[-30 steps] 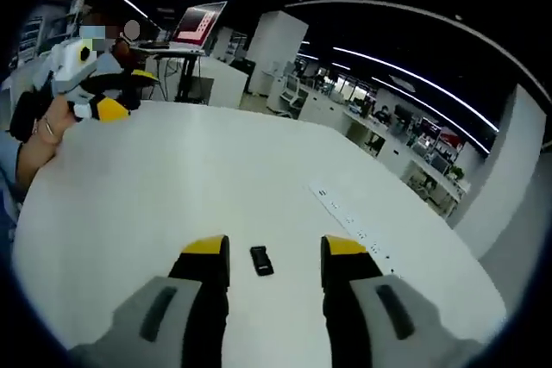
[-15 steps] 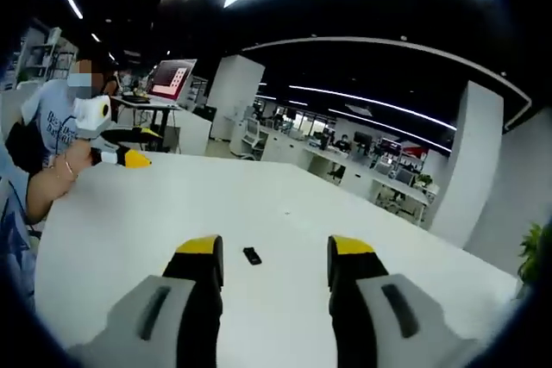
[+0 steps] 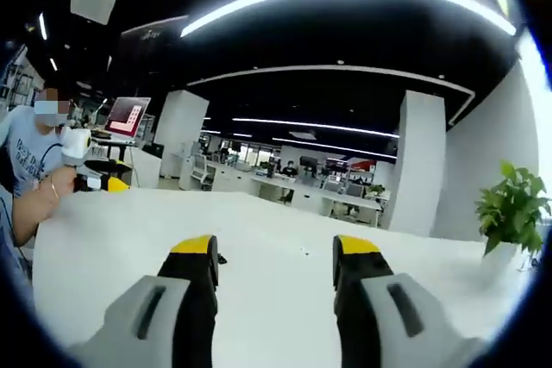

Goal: Snap the two parts of the plastic buckle together until the buckle closes and remains connected.

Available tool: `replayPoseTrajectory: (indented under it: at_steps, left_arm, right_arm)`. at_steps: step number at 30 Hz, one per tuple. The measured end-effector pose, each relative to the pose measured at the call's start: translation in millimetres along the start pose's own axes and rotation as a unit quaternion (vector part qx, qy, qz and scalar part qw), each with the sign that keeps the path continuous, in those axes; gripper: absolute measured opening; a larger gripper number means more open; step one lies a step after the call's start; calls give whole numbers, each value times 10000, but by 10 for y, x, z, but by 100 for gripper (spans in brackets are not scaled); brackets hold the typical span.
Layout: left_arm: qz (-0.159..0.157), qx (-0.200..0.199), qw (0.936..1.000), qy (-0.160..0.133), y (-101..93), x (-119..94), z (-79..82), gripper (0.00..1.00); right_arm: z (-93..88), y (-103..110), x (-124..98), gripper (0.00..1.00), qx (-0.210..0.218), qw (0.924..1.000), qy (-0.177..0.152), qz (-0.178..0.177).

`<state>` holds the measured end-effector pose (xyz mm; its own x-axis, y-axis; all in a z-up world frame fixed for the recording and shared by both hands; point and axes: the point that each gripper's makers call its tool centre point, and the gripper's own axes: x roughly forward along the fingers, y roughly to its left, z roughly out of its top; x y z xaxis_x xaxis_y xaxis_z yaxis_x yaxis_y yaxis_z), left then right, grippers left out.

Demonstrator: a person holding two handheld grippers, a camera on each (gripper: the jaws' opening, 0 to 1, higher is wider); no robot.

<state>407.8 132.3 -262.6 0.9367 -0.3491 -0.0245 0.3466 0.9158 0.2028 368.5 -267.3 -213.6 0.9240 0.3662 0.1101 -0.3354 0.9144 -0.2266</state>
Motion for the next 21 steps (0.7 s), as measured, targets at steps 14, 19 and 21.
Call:
replayPoseTrajectory:
  at_steps: [14,19,21]
  left_arm:
    - [51,-73,10000,17,18,6,8,60]
    - [58,-85,9999,-3,23,3,21,60]
    - [62,-87,9999,1,26,0,20,60]
  right_arm:
    - [-257,-277,-220,55,29,9954,-215,-929]
    - [-359,-305,-211,55,135,9955,-32,-936]
    - [-359,-284,-210,55,147,9957,-35,-917]
